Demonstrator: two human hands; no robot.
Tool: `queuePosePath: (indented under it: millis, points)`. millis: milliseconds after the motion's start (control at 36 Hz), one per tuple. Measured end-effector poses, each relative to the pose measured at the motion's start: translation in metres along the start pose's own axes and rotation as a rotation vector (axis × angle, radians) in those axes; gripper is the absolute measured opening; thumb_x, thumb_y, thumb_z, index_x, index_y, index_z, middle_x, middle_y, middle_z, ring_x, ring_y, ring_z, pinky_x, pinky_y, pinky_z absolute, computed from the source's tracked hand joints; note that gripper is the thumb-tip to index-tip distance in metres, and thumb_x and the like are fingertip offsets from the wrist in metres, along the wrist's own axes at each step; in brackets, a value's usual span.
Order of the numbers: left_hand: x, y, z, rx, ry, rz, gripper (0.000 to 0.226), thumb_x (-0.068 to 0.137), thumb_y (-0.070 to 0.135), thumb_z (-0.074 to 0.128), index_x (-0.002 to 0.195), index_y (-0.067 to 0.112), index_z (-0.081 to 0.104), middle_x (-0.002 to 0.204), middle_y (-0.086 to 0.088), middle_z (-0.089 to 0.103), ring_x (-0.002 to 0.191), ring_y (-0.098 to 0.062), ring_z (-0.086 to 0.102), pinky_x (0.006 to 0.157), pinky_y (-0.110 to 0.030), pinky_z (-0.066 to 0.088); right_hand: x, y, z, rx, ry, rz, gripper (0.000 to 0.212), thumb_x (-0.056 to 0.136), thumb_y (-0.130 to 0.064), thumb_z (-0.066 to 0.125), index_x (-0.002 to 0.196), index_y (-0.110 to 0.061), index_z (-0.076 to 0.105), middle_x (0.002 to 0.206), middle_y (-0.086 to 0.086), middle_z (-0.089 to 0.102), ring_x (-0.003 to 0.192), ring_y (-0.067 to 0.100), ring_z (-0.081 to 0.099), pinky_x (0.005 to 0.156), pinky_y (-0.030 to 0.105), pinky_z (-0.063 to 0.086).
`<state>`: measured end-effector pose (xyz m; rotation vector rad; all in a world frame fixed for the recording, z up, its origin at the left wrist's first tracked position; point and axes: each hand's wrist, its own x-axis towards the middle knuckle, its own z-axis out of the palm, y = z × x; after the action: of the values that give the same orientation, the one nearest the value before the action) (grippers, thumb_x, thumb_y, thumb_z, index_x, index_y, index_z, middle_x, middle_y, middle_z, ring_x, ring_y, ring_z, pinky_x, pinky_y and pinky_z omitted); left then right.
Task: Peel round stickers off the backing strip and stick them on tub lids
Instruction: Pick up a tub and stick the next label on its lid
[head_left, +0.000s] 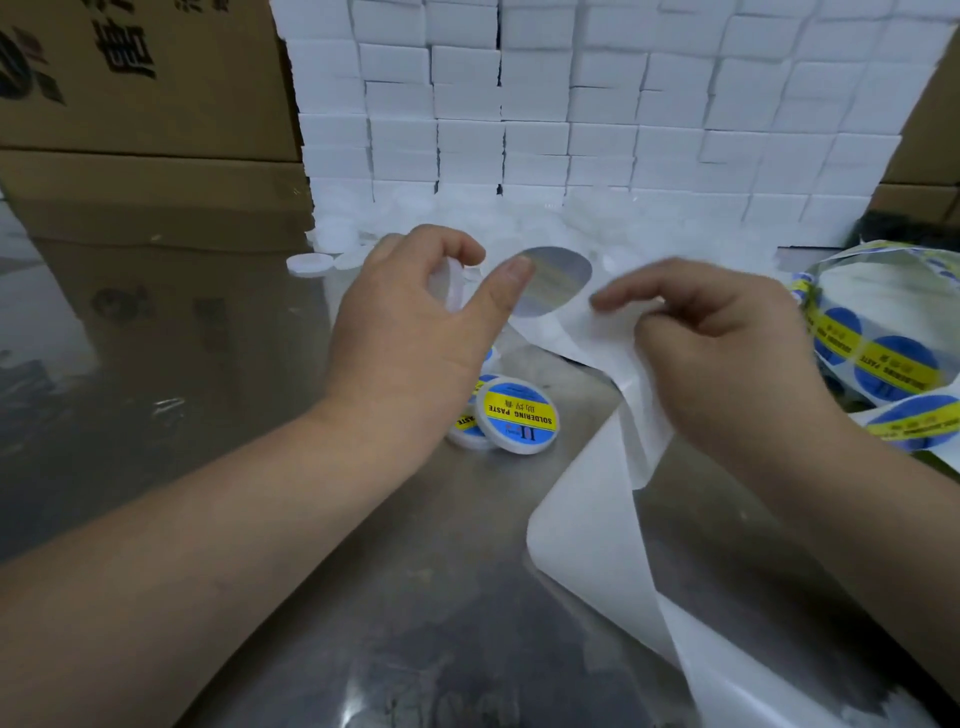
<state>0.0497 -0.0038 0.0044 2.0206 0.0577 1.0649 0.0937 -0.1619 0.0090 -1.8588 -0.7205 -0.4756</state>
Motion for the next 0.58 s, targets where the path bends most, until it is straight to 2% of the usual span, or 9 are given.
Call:
queuePosePath:
  millis: [83,139,222,306,389,444,500,583]
  points:
    - [-0.0006,0.0007,-0.0002,0.027,0.002,0.028,0.019,0.077,0.046,0.064,0.075,0.042,0.046,0.086,0.015,0.048,0.077,0.002,0.045,0.067,-0.009,0.034,-0.0019,-0.0006,0.0028,0.078,-0.074,0.083,0.044,0.074,0.007,0.044,0.054,-0.024,0.068,0.054,-0.019,0.063,0.048,-0.003,0.050,0.046,0.007,0.034]
    - [-0.0010,0.0009,0.0000,0.050,-0.007,0.049,0.023,0.072,0.047,0.067,0.075,0.043,0.045,0.084,0.018,0.045,0.078,0.005,0.045,0.068,-0.007,0.034,-0.0016,-0.0020,0.0031,0.194,-0.089,0.143,0.037,0.074,0.001,0.047,0.058,-0.022,0.070,0.054,-0.012,0.065,0.052,0.000,0.052,0.049,0.011,0.040]
    - [-0.0013,0.0017,-0.0008,0.066,-0.014,0.080,0.027,0.066,0.049,0.068,0.077,0.043,0.043,0.084,0.019,0.043,0.079,0.013,0.042,0.067,-0.002,0.032,0.0006,-0.0042,-0.0001,0.377,-0.122,0.219,0.023,0.067,-0.019,0.050,0.058,-0.019,0.072,0.060,-0.004,0.067,0.059,0.004,0.059,0.049,0.010,0.042]
    - [-0.0016,0.0023,-0.0018,0.077,-0.021,0.112,0.031,0.064,0.048,0.070,0.080,0.042,0.045,0.085,0.019,0.042,0.080,0.019,0.040,0.068,0.000,0.031,0.0018,-0.0039,-0.0009,0.435,-0.114,0.263,0.027,0.073,-0.033,0.056,0.058,-0.015,0.071,0.062,0.001,0.068,0.059,0.008,0.060,0.050,0.012,0.043]
    - [-0.0026,0.0021,-0.0023,0.092,-0.029,0.148,0.035,0.063,0.045,0.074,0.084,0.036,0.048,0.084,0.021,0.041,0.080,0.018,0.040,0.068,0.001,0.029,0.0024,-0.0020,0.0006,0.443,-0.070,0.300,0.031,0.083,-0.027,0.062,0.056,-0.015,0.069,0.059,-0.001,0.066,0.054,0.008,0.058,0.048,0.014,0.043]
    - [-0.0025,0.0016,-0.0028,0.117,-0.038,0.158,0.036,0.062,0.047,0.073,0.085,0.038,0.046,0.085,0.022,0.040,0.080,0.010,0.042,0.068,0.001,0.029,0.0028,-0.0014,0.0008,0.399,-0.065,0.300,0.027,0.080,-0.020,0.064,0.053,-0.017,0.069,0.057,-0.003,0.065,0.055,0.010,0.057,0.050,0.018,0.043]
    - [-0.0017,0.0011,-0.0025,0.152,-0.049,0.148,0.039,0.061,0.047,0.072,0.087,0.037,0.045,0.085,0.024,0.038,0.078,0.001,0.037,0.067,0.001,0.029,0.0029,-0.0025,0.0011,0.349,-0.069,0.299,0.024,0.076,-0.016,0.064,0.053,-0.019,0.068,0.055,-0.005,0.063,0.052,0.010,0.055,0.047,0.016,0.041]
    - [-0.0003,-0.0016,0.0005,0.188,-0.060,0.127,0.040,0.061,0.045,0.070,0.090,0.035,0.043,0.085,0.023,0.036,0.080,0.004,0.031,0.067,0.002,0.027,0.0020,-0.0035,0.0023,0.305,-0.042,0.321,0.026,0.077,-0.014,0.062,0.052,-0.018,0.068,0.053,-0.005,0.063,0.043,0.004,0.051,0.039,0.011,0.035]
